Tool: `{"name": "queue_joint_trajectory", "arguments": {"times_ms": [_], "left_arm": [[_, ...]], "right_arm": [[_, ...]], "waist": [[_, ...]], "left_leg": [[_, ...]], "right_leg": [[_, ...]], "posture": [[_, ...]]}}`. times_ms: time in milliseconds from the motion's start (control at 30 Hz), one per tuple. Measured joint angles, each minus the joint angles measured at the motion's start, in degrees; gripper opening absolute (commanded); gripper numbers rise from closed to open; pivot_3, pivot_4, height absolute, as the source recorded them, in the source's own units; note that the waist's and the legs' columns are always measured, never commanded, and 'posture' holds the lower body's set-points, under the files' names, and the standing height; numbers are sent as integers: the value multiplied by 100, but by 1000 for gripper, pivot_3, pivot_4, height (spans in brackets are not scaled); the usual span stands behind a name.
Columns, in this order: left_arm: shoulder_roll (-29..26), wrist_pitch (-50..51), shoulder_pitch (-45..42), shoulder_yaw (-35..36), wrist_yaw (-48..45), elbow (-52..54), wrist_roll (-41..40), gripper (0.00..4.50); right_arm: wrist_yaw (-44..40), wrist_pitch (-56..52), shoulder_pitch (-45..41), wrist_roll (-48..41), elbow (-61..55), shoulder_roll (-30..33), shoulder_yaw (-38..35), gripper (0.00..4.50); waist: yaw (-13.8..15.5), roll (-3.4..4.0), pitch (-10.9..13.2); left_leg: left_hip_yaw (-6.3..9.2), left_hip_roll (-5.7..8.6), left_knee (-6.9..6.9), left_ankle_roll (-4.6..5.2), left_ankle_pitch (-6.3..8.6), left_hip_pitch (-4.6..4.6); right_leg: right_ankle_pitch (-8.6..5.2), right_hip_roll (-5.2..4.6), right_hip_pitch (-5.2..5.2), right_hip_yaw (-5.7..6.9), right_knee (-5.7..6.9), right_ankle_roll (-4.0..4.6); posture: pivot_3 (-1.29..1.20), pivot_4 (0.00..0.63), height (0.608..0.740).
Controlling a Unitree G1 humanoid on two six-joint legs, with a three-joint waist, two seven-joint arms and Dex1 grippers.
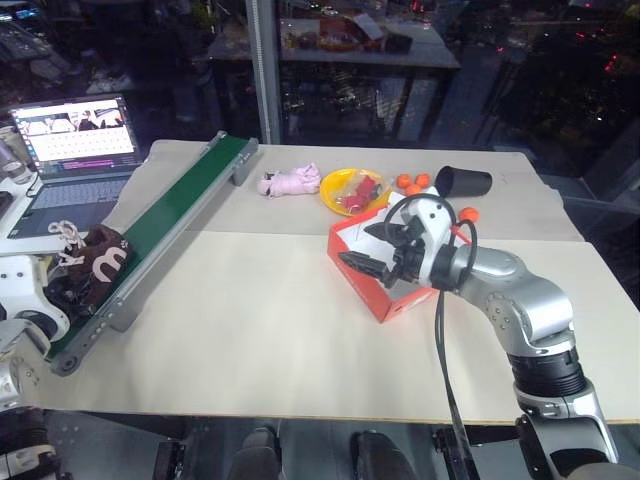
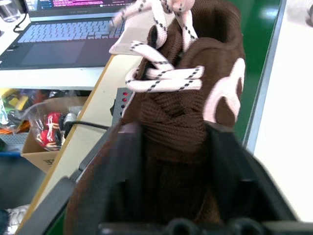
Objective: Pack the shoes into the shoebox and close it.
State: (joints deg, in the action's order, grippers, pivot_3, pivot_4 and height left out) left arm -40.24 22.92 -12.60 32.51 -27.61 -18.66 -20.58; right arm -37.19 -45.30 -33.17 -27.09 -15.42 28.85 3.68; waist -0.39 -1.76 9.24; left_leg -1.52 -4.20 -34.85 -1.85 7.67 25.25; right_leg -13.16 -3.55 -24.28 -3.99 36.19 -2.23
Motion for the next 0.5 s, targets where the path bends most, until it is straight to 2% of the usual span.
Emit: {"name": "queue_joint_trajectory", "arguments": {"times_ms": [67, 100, 233, 367, 500], "left_arm": [[85, -34, -47, 5, 1, 17, -19, 85], [118, -32, -62, 9, 4, 40, -35, 11], [234, 106, -63, 24, 43, 240, -131, 11], [621, 527, -86, -101, 45, 1130, -619, 11], [988, 1270, -757, -547, 245, 2281, -1341, 11]], "right_arm": [[-1, 0, 0, 1, -2, 2, 0, 4500], [-6, 0, 0, 0, -1, 3, 1, 4500], [-35, 0, -10, -1, 0, 36, 1, 4500], [-13, -130, -220, -167, 74, -93, -82, 4500], [319, -729, -745, -944, 356, -648, -765, 4500]], "waist": [[52, 0, 0], [69, 0, 0], [126, -1, 0], [142, -14, 7], [83, -67, 27]], "left_leg": [[0, 0, -1, 0, 0, 2], [-1, 0, -2, 0, 0, 3], [-2, 0, -5, 0, 0, 10], [-1, -4, -21, -1, -1, 34], [1, -18, -31, 22, -16, 45]], "right_leg": [[0, 0, 1, 0, -1, 1], [0, 0, 0, 0, -1, 1], [0, 0, 1, 1, -2, 1], [4, 0, -4, 6, -5, 0], [36, 19, -8, 6, -5, -44]], "posture": [[0, 150, 736], [0, 150, 736], [0, 150, 736], [0, 150, 736], [0, 150, 736]]}}
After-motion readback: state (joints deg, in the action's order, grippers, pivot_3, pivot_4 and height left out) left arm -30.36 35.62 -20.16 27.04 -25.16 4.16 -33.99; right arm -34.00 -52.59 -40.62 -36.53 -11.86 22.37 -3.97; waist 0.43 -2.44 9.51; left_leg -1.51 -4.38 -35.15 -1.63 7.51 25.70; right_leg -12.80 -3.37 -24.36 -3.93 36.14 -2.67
